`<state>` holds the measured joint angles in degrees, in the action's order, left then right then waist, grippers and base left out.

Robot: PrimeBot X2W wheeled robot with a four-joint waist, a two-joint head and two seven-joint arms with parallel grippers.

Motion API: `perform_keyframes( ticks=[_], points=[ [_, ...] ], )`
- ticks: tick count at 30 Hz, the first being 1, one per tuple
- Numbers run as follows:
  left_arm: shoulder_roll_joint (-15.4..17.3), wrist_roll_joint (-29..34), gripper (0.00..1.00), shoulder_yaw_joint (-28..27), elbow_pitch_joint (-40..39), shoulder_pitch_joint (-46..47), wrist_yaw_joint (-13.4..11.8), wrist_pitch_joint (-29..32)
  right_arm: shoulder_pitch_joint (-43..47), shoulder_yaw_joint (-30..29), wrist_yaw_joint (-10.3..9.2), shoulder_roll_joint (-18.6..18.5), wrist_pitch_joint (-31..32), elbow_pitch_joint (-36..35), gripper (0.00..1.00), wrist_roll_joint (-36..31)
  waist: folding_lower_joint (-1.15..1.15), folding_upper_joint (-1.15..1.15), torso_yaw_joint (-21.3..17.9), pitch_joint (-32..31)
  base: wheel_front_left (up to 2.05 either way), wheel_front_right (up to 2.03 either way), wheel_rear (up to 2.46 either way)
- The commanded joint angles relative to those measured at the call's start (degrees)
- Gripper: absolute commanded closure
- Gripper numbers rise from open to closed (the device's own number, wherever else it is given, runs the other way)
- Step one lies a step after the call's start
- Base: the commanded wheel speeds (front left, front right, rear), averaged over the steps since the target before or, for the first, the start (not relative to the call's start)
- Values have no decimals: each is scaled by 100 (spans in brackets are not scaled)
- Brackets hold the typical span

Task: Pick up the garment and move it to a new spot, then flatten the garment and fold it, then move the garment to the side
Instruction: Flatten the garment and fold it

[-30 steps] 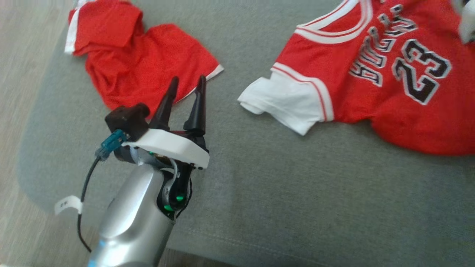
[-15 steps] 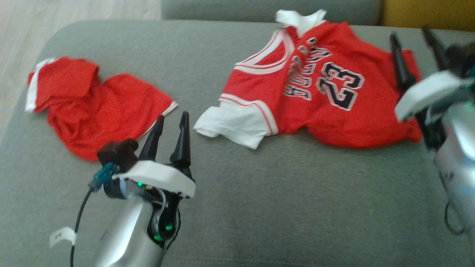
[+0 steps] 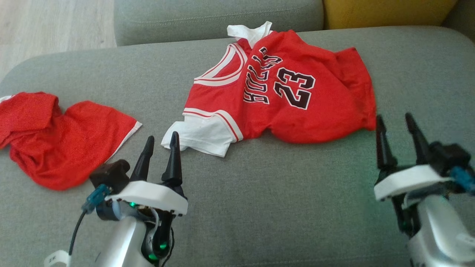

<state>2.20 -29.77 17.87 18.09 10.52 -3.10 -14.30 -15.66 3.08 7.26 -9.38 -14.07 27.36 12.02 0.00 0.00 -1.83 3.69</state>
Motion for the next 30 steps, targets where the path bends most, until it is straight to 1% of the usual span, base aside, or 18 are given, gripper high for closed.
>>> perform_keyframes(
  ticks=[1, 6, 11, 15, 16, 19, 21, 24, 28, 29, 30],
  points=[
    [68, -14, 0, -185, -231, 181, -24, -70, -140, 99, 23, 50, 8, -259, 0, -85, 0, 0, -1, 15, 0, 0, 0],
    [68, 23, 0, -150, -260, 238, -16, -70, 157, -249, 23, 335, 353, -663, 0, -298, 0, 0, 29, 146, 0, 0, 0],
    [68, 36, 0, -59, -239, 328, -22, -70, 157, -602, 23, 533, 756, -691, 0, -317, 0, 0, 141, 371, 0, 0, 0],
    [68, 35, 0, -1, -211, 429, -14, -70, -16, -868, 23, 612, 1042, -496, 0, -283, 0, 0, 277, 554, 0, 0, 0],
    [68, 18, 0, 11, -197, 478, -12, -70, -116, -906, 23, 630, 1215, -315, 0, -271, 0, 0, 346, 630, 0, 0, 0],
    [68, -26, 0, -21, -196, 548, -55, -70, -253, -898, 23, 640, 1408, -26, 0, -282, 0, 0, 459, 711, 0, 0, 0],
    [68, -37, 0, -53, -202, 595, -61, -70, -367, -894, 23, 645, 1494, 139, 0, -116, 0, 0, 527, 752, 0, 0, 0],
    [68, -20, 0, -94, -194, 619, -48, -70, -533, -742, 23, 647, 1578, 386, 0, 390, 0, 0, 587, 785, 0, 0, 0],
    [68, -13, 0, -114, -191, 616, -24, -70, -759, -823, 23, 648, 1559, 775, 0, 688, 0, 0, 629, 812, 0, 0, 0],
    [68, -16, 0, -109, -192, 618, -20, -70, -817, -835, 23, 649, 1551, 874, 22, 713, 0, 0, 637, 816, 0, 0, 0],
    [68, -18, 0, -104, -193, 621, -20, -70, -874, -841, 23, 649, 1531, 962, 67, 701, 0, 0, 638, 816, 0, 0, 0]
  ],
)
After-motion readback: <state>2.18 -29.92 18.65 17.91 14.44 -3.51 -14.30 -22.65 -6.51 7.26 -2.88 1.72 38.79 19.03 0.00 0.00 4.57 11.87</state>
